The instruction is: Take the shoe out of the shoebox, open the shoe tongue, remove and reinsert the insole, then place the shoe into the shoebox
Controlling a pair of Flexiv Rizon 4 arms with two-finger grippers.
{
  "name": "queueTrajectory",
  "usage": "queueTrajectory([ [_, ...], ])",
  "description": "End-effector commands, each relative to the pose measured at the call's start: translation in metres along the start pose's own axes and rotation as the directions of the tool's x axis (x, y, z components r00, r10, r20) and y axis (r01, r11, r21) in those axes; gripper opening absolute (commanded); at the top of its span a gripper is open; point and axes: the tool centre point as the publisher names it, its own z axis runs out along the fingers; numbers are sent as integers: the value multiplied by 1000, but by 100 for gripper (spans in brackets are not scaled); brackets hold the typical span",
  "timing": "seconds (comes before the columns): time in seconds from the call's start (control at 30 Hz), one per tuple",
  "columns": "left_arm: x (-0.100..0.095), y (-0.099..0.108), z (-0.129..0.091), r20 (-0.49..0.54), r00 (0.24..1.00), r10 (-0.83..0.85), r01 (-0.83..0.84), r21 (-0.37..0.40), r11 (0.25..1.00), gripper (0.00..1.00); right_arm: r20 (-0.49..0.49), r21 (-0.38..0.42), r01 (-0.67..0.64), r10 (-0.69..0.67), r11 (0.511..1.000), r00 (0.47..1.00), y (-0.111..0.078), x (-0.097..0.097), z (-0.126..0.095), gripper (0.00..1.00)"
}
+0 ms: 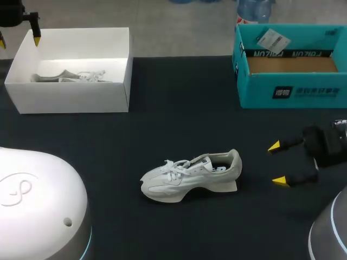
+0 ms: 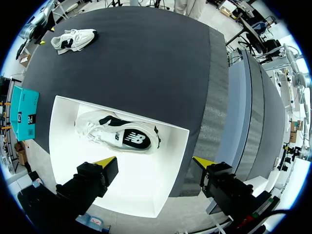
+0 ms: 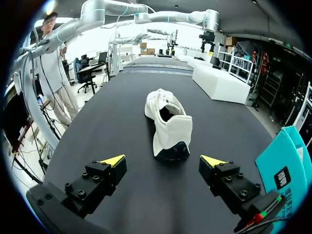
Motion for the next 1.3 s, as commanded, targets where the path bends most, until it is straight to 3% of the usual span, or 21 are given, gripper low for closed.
queueTrajectory([
  [0.03, 0, -2, 0, -2, 1000, -1, 1, -4, 1000, 100, -3, 7, 12, -12, 1000, 1000, 2, 2, -4, 100],
  [0.53, 0, -2, 0, -2, 1000, -1, 1, -4, 1000, 100, -11, -20, 7, -8, 1000, 1000, -13, -21, 4, 100],
  [1.2, 0, -2, 0, -2, 1000, -1, 1, -4, 1000, 100, 5, -17, -12, 12, 1000, 1000, -13, -22, 3, 100],
  [1.3, 0, -2, 0, -2, 1000, -1, 1, -4, 1000, 100, -33, -30, 28, -29, 999, 999, -8, -30, 14, 100],
])
